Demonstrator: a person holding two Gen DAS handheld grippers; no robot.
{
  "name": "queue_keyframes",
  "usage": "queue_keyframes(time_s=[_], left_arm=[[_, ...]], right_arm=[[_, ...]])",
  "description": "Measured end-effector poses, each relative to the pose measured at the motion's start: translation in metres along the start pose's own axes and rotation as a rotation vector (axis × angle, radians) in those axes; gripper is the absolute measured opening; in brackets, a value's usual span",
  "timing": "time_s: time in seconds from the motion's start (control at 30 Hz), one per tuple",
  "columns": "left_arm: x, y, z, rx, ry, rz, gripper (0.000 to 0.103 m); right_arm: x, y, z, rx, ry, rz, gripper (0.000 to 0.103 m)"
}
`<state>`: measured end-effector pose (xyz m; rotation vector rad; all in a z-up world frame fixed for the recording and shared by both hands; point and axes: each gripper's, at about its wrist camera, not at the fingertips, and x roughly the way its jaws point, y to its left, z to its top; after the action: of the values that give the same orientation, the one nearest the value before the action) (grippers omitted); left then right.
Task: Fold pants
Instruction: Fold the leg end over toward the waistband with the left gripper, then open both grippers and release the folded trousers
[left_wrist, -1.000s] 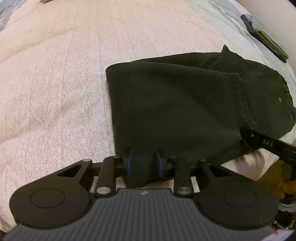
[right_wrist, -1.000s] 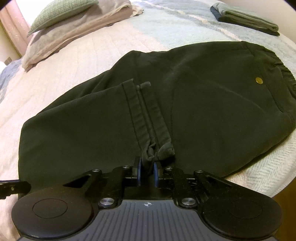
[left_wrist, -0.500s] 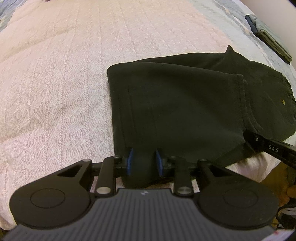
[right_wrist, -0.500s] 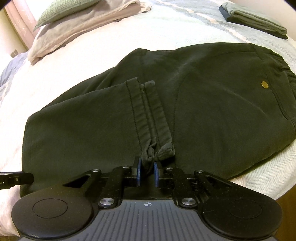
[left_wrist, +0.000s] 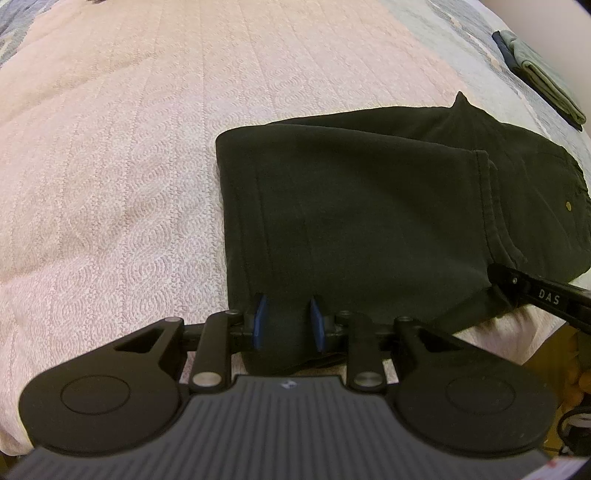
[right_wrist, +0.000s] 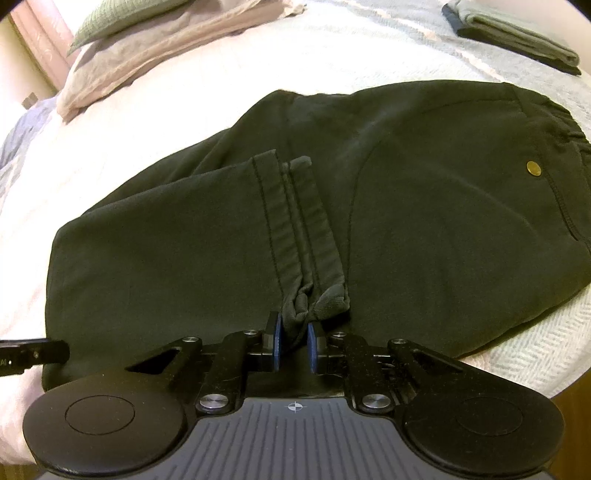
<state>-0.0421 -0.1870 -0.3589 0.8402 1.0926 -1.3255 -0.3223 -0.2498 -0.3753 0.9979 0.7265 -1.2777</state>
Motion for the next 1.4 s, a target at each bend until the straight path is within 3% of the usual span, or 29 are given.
queue_keyframes(time_s=[0.1,0.17,0.23,0.33,0.43,0.63,0.7,0.73,0.8,0.9,1.0,1.13,1.3,1.4], left_arm=[[-0.006,0.006,0.003,-0.021,-0.007,0.001,0.022],[-0.01,0.01,0.006,-0.031,-0.013,0.007,0.021],[-0.018,0.012,0.01,-0.023,-0.037,0.032,0.02],[-0.03,0.013,0.021,-0.02,-0.095,0.028,0.019],[-0.031,0.005,0.037,0.017,-0.146,0.005,0.019],[-0.004,-0.019,0.074,0.122,-0.228,0.025,0.017],[0.014,-0.02,0.082,0.127,-0.232,0.047,0.017],[0.025,-0.018,0.085,0.122,-0.22,0.053,0.018],[0.043,-0.018,0.086,0.128,-0.208,0.068,0.018],[0.045,-0.019,0.084,0.158,-0.22,0.082,0.018],[0.025,-0.015,0.078,0.105,-0.211,0.049,0.018],[-0.006,-0.003,0.039,0.051,-0.183,0.003,0.018],[-0.002,-0.004,-0.008,0.022,-0.083,0.007,0.018],[0.002,-0.01,-0.005,0.031,-0.075,0.046,0.018]], right_arm=[[-0.007,-0.008,0.005,0.005,0.049,0.0,0.024],[-0.016,-0.013,0.008,-0.014,0.054,-0.013,0.025],[-0.024,-0.015,0.013,-0.068,0.041,-0.08,0.025],[-0.043,-0.016,0.027,-0.129,-0.056,-0.107,0.025],[-0.047,-0.001,0.041,-0.235,-0.15,-0.07,0.025],[-0.012,0.043,0.066,-0.405,-0.253,0.028,0.022],[0.012,0.05,0.068,-0.437,-0.211,0.019,0.013],[0.031,0.051,0.067,-0.459,-0.158,-0.01,0.012],[0.047,0.045,0.06,-0.49,-0.155,-0.012,0.012],[0.038,0.047,0.058,-0.512,-0.165,-0.029,0.012],[0.009,0.037,0.05,-0.473,-0.183,-0.01,0.012],[-0.023,0.034,0.019,-0.471,-0.157,0.034,0.012],[-0.001,0.031,-0.009,-0.435,-0.028,-0.009,0.012],[-0.001,0.035,-0.004,-0.419,-0.018,-0.032,0.013]])
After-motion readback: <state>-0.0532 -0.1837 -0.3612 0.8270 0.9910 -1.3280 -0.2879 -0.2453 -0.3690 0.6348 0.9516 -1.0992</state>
